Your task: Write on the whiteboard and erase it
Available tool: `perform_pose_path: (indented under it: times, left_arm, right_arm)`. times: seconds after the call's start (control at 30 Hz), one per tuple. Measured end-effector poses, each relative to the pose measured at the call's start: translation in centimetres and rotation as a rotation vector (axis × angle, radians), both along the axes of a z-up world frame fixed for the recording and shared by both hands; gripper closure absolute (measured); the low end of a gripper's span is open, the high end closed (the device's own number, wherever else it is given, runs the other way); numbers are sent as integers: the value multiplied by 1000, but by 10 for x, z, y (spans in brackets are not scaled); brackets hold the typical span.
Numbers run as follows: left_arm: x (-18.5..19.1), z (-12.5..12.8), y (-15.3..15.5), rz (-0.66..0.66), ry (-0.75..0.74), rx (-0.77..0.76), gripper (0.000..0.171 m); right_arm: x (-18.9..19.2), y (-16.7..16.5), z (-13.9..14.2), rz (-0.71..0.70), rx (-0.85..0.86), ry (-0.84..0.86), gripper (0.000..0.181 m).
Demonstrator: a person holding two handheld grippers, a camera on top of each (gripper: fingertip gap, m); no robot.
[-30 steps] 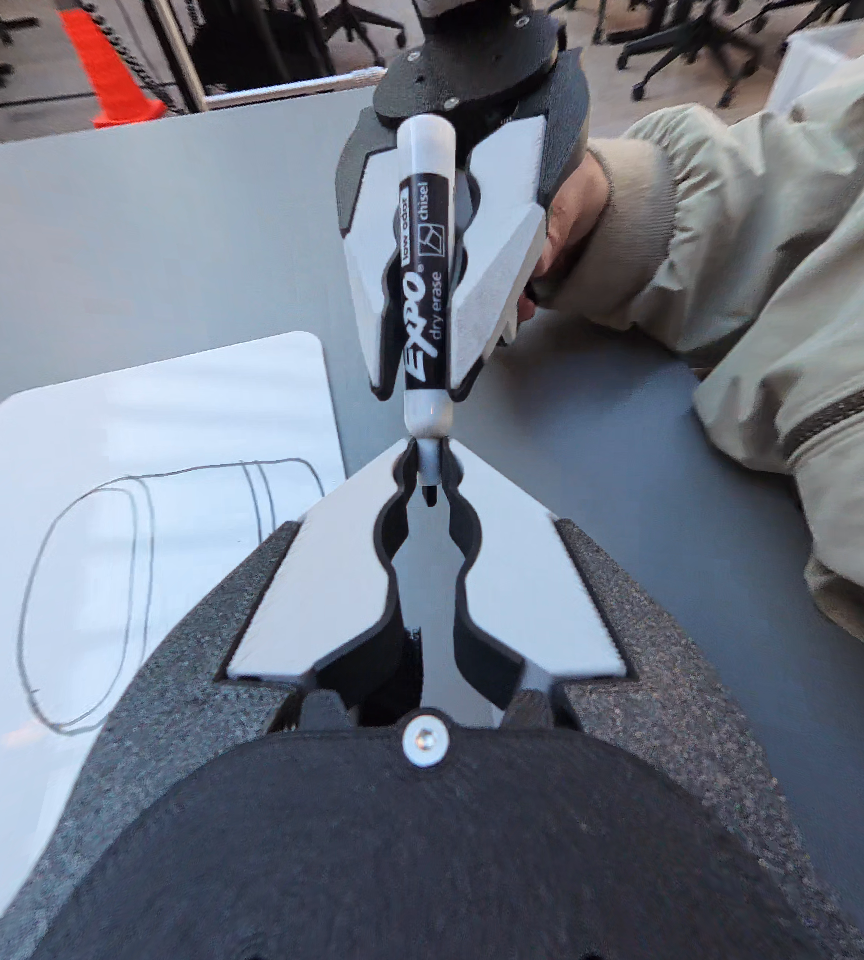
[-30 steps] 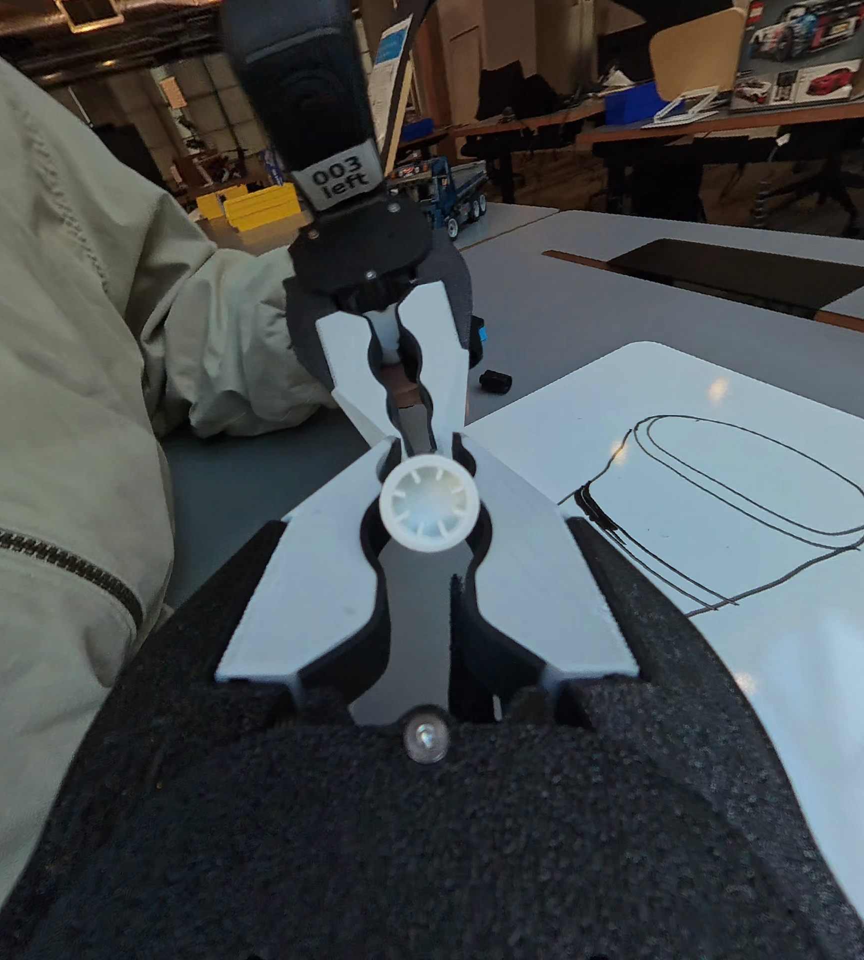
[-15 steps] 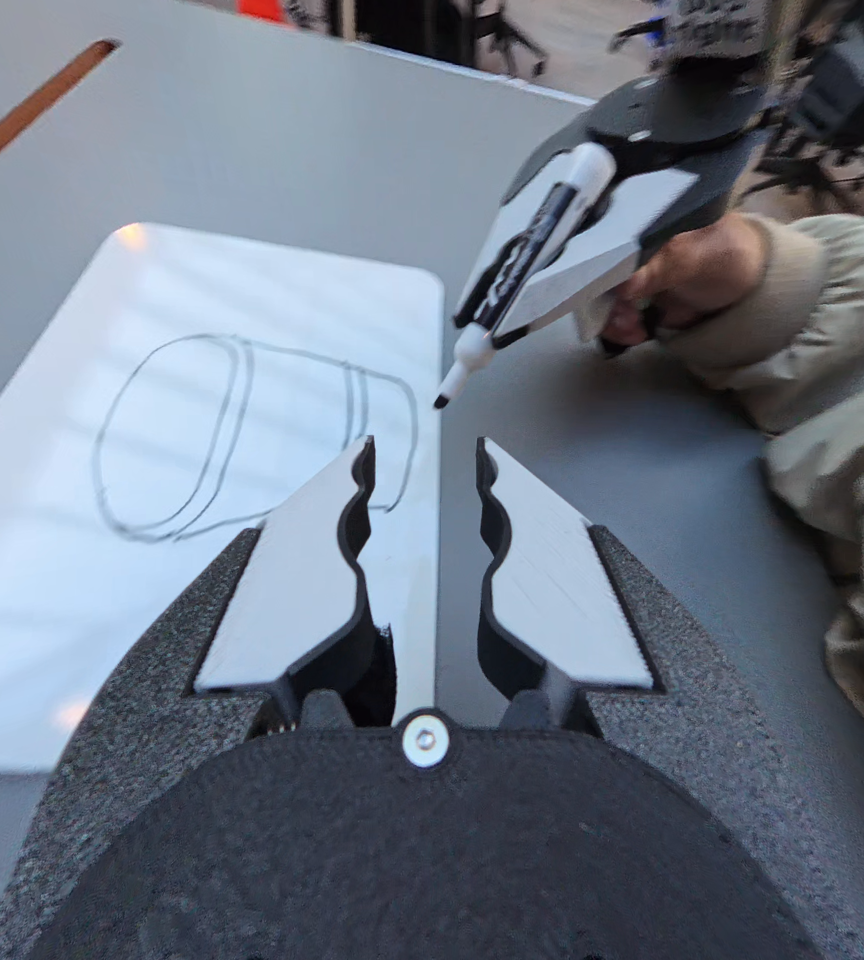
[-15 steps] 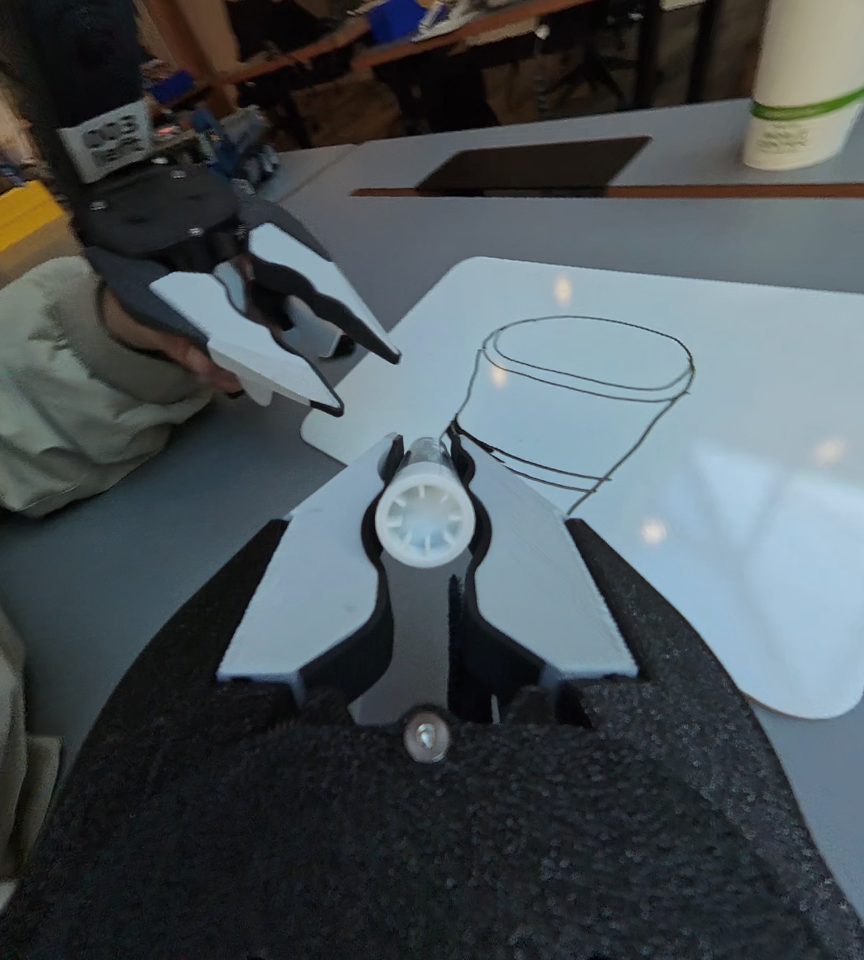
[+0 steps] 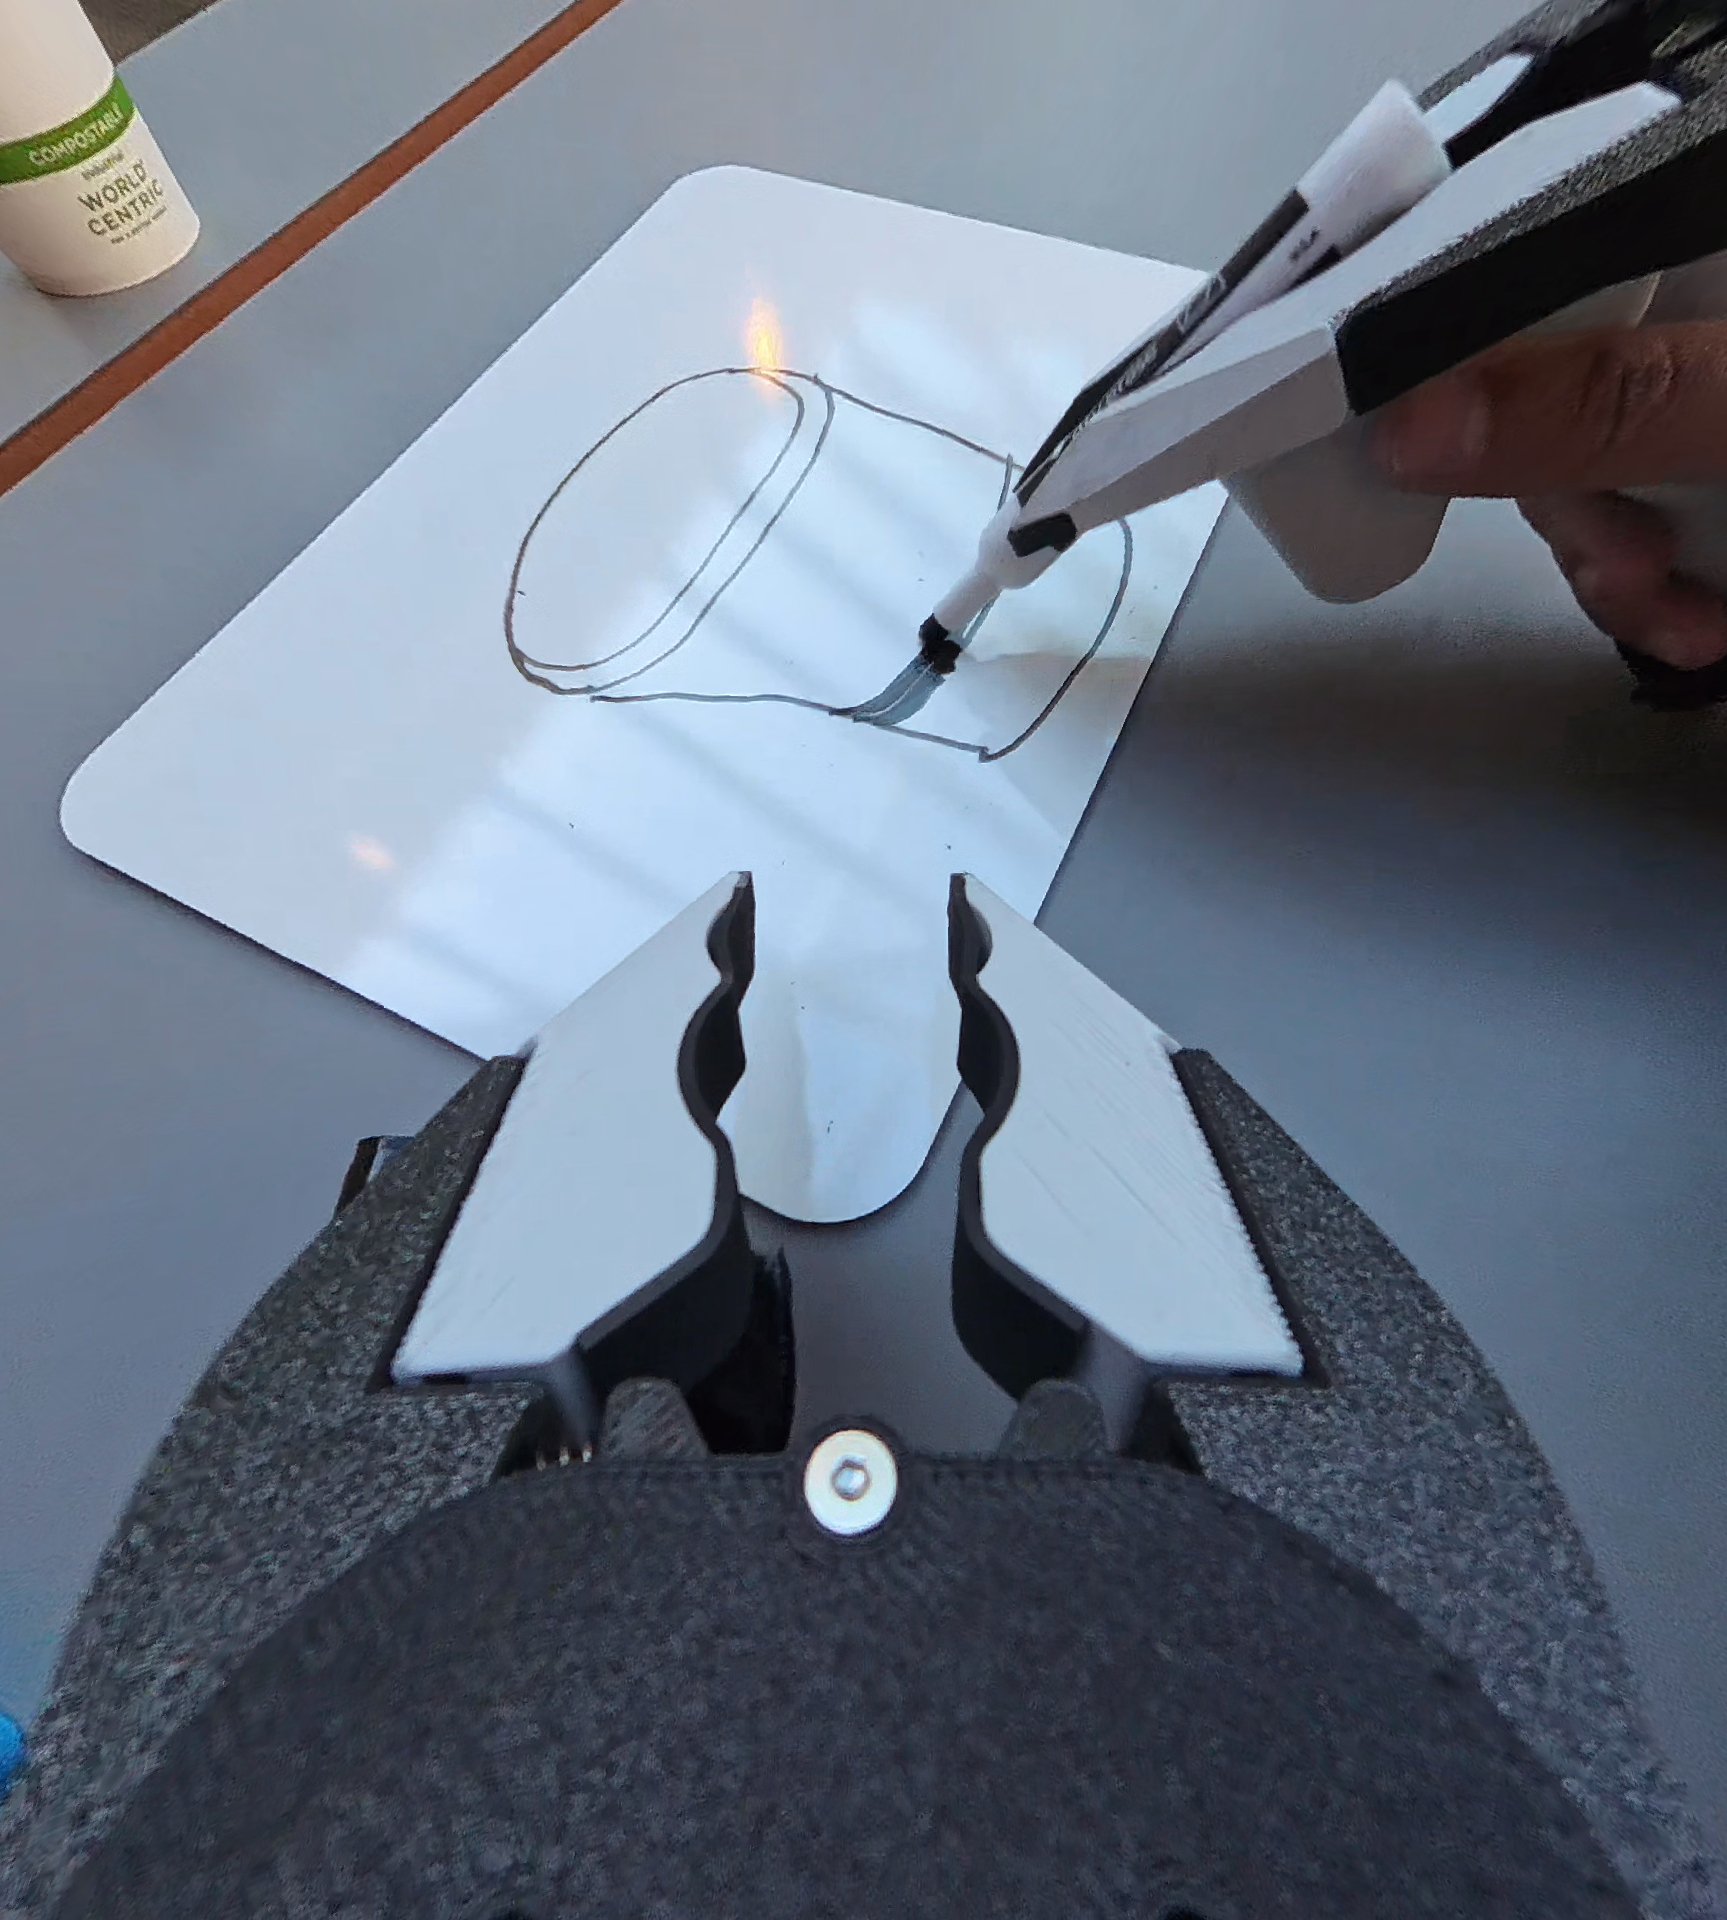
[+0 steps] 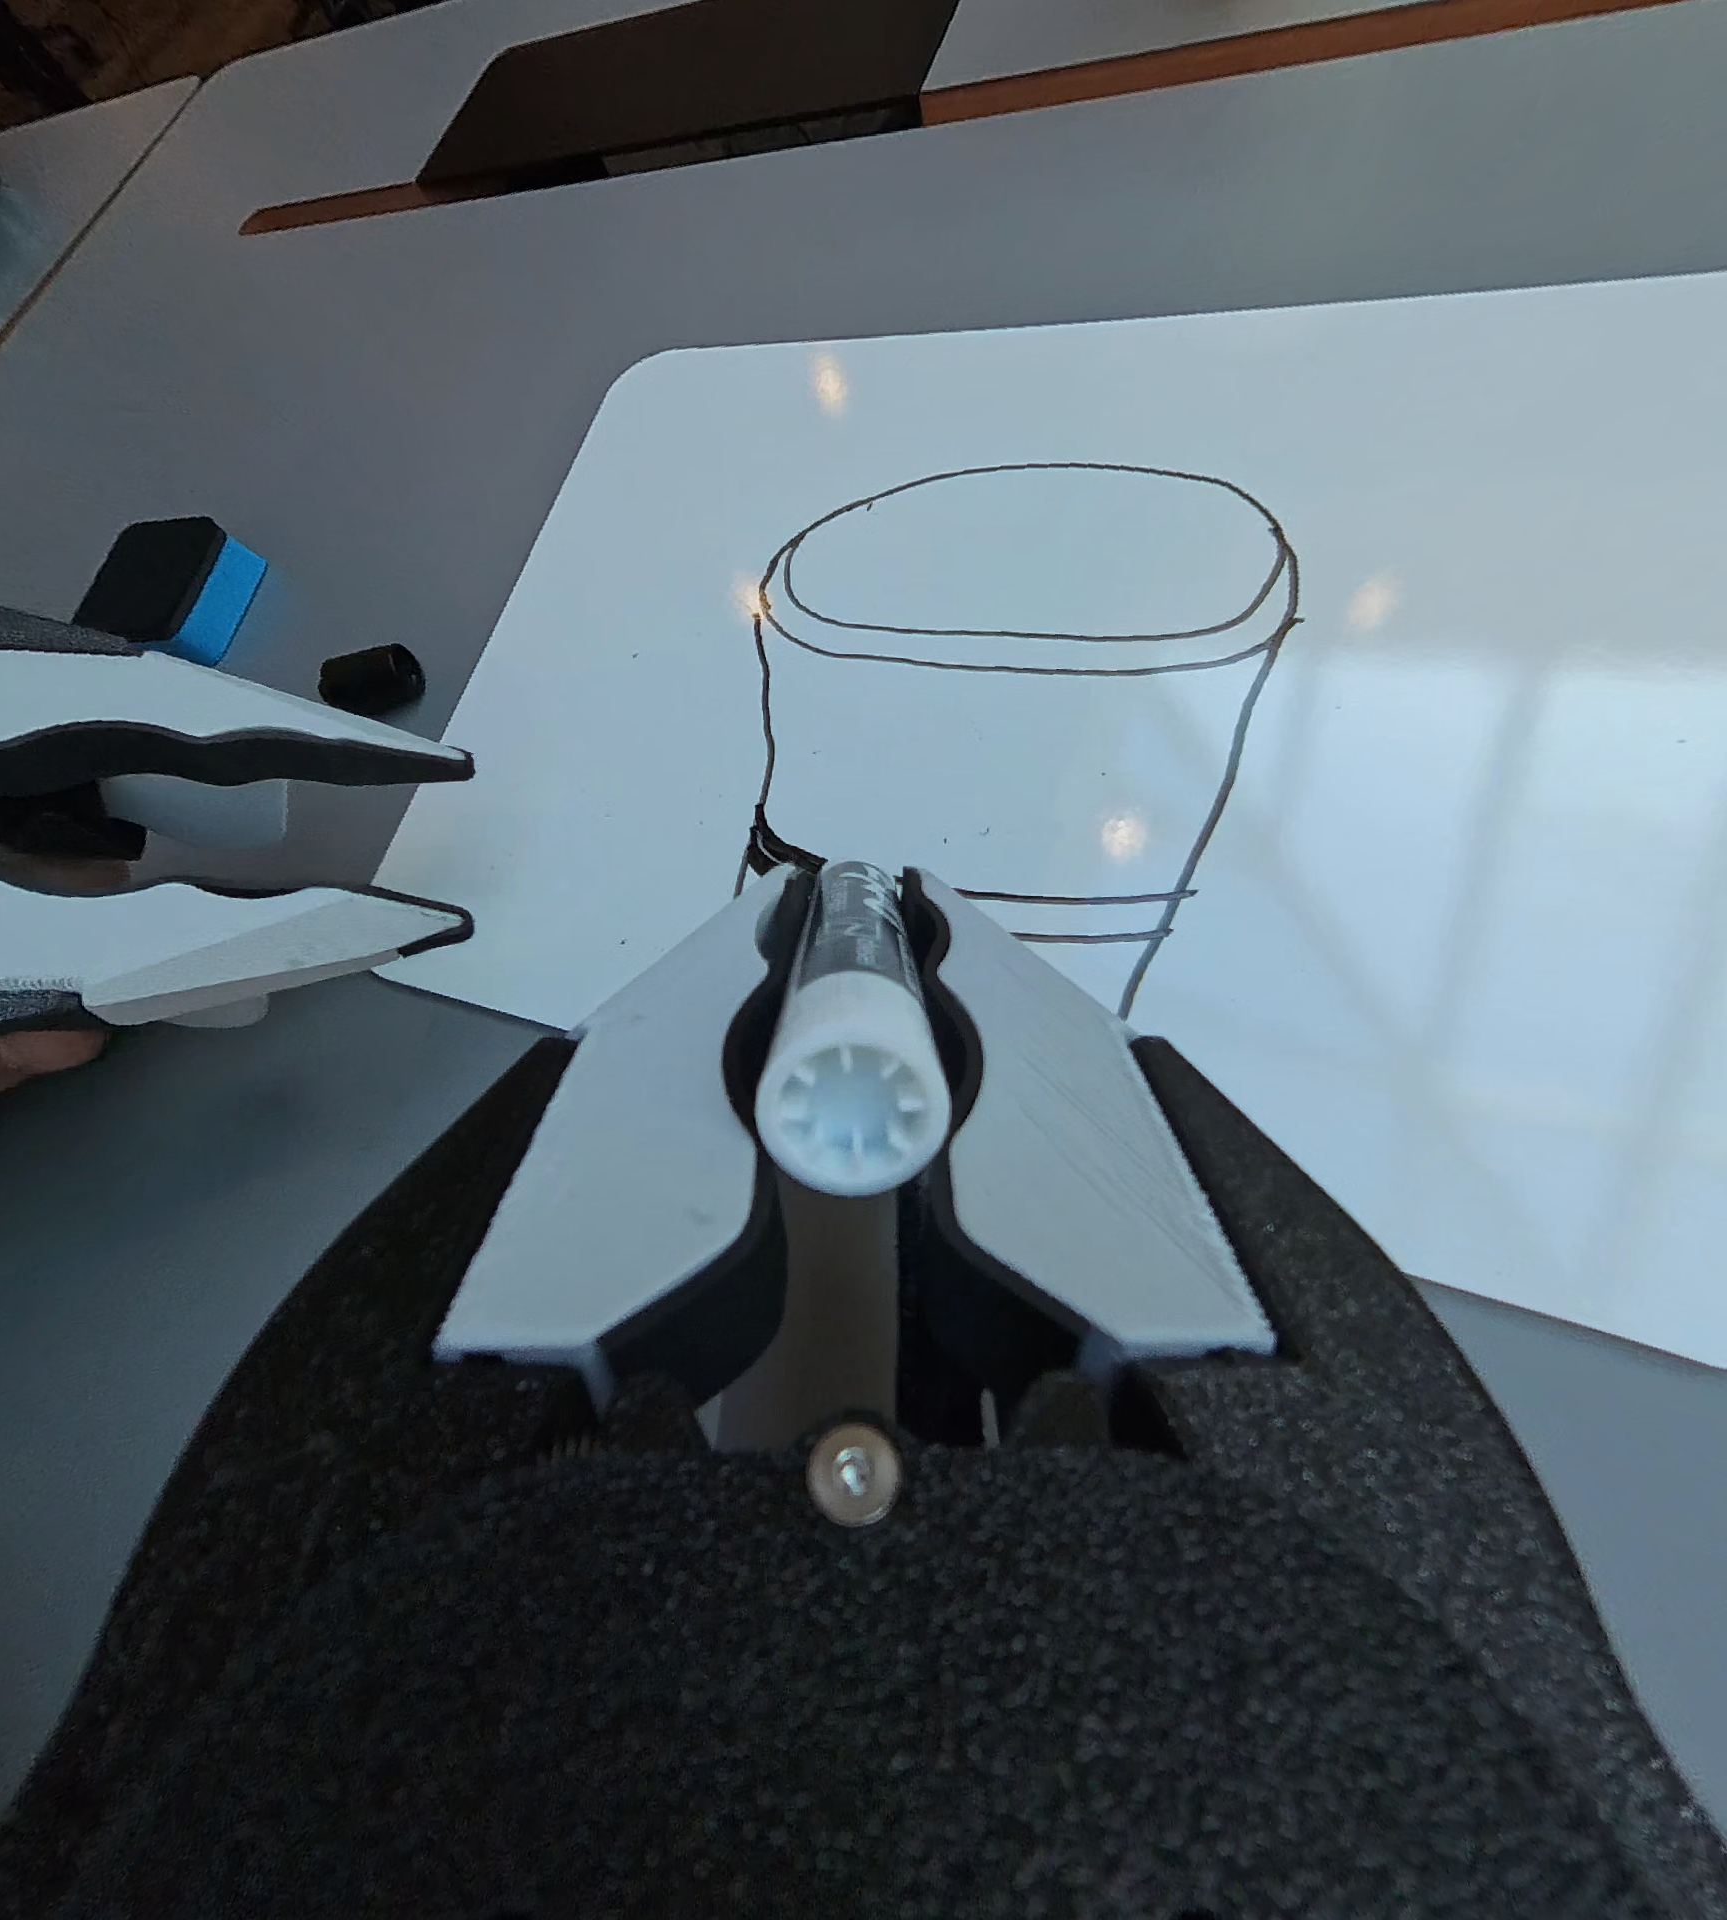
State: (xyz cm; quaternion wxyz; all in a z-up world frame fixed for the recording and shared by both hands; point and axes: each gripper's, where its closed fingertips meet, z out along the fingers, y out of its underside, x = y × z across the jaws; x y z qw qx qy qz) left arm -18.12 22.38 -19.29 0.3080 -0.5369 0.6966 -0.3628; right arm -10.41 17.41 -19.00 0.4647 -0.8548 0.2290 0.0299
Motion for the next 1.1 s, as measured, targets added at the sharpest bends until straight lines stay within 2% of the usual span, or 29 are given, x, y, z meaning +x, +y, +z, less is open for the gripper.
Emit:
perform_pose_path:
  times: [0.13, 0.3, 0.7, 0.9, 1.1]
  left_arm:
    - [-2, -10, 8, 65, 63, -19, 135]
    - [-2, -17, 10, 74, 102, -22, 135]
    - [-1, -23, 11, 85, 135, -23, 135]
    - [-1, -23, 11, 88, 134, -21, 135]
    - [-1, -24, 12, 95, 136, -25, 135]
  right_arm:
    - [9, -8, 1, -20, -73, -40, 163]
    - [4, -8, 3, 18, -122, -3, 164]
    - [6, -5, 4, 61, -316, -37, 163]
    - [0, 2, 4, 87, -330, -32, 164]
    - [11, -6, 4, 46, -334, -32, 164]
